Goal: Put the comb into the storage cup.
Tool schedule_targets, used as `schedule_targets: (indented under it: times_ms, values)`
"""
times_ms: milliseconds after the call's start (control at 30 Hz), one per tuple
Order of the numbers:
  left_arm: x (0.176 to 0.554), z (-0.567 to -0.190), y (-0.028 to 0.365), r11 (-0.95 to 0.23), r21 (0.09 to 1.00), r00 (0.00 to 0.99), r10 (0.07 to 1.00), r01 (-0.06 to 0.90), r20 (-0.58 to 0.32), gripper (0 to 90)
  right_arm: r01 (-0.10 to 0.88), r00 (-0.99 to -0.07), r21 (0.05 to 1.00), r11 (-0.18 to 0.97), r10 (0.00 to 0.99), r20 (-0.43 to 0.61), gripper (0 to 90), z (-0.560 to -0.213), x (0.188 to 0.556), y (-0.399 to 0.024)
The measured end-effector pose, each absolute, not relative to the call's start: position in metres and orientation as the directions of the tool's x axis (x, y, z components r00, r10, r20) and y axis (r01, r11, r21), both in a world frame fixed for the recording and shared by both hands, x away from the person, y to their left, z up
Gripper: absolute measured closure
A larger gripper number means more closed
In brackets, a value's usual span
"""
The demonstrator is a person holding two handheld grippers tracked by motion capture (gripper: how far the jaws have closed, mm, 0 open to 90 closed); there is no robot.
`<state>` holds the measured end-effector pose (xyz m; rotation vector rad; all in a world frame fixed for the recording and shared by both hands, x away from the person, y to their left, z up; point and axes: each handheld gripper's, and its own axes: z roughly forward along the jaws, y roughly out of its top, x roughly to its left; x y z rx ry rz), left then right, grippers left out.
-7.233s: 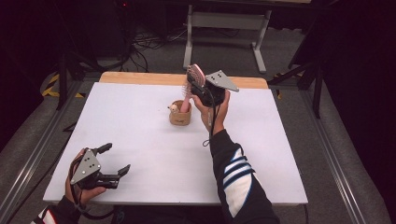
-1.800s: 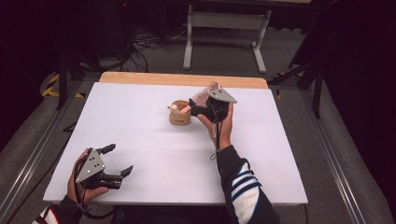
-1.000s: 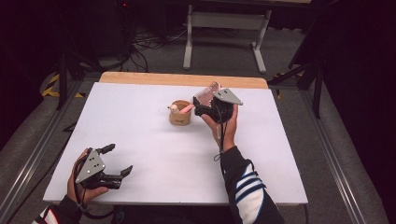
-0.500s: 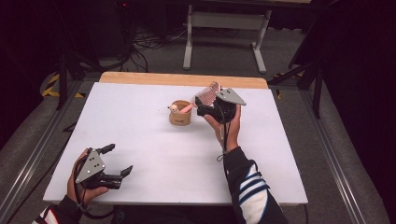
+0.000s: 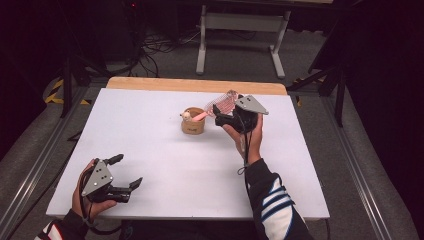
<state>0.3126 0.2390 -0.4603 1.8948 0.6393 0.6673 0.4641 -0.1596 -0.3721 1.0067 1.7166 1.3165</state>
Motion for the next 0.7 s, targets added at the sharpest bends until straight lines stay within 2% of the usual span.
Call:
schedule_targets:
  times_ms: [700]
  values:
    - [0.3129, -0.4608, 0.2385, -0.374, 0.917, 0.71, 0.684, 0.142, 0.169, 7.1, 0.114, -0.435, 0.974, 0.194, 0.891, -0.127, 8.4, -0.365, 0.4563, -0.1641]
